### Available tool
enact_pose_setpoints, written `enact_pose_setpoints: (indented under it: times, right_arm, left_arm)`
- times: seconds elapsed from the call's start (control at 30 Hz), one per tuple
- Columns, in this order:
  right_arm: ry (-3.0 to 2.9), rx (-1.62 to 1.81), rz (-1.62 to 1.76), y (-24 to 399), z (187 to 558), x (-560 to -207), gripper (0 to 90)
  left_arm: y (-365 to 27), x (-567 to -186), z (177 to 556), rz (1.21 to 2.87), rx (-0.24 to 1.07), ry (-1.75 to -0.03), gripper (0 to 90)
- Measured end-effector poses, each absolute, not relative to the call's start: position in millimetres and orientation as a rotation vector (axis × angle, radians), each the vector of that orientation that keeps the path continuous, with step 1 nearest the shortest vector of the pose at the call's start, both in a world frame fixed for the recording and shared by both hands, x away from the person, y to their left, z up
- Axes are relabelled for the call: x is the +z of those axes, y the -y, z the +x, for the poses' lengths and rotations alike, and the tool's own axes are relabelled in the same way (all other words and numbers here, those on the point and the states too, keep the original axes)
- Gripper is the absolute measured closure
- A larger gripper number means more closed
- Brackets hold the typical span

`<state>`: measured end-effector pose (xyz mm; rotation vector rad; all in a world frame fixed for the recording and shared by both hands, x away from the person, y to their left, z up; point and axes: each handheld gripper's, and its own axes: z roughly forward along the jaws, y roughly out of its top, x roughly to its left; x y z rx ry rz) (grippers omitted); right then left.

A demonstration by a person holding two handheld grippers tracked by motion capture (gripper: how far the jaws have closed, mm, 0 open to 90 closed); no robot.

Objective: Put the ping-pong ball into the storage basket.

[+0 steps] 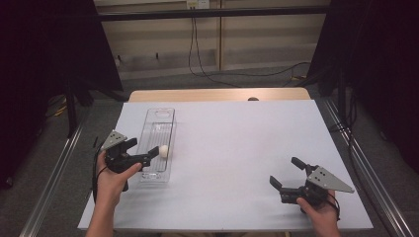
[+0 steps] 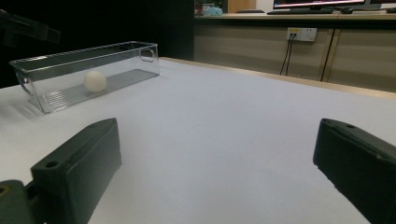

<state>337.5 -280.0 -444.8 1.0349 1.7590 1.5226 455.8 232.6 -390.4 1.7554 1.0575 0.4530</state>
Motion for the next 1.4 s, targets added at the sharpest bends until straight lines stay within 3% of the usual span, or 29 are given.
enact_pose_setpoints:
  times: [1.4]
  right_arm:
    - [-1.762, 1.516, 1.029, 278.5, 338.7, -445.1, 0.5]
  left_arm:
    - [-235.7, -403.5, 433.3, 1.704, 0.469, -1.007, 3.8]
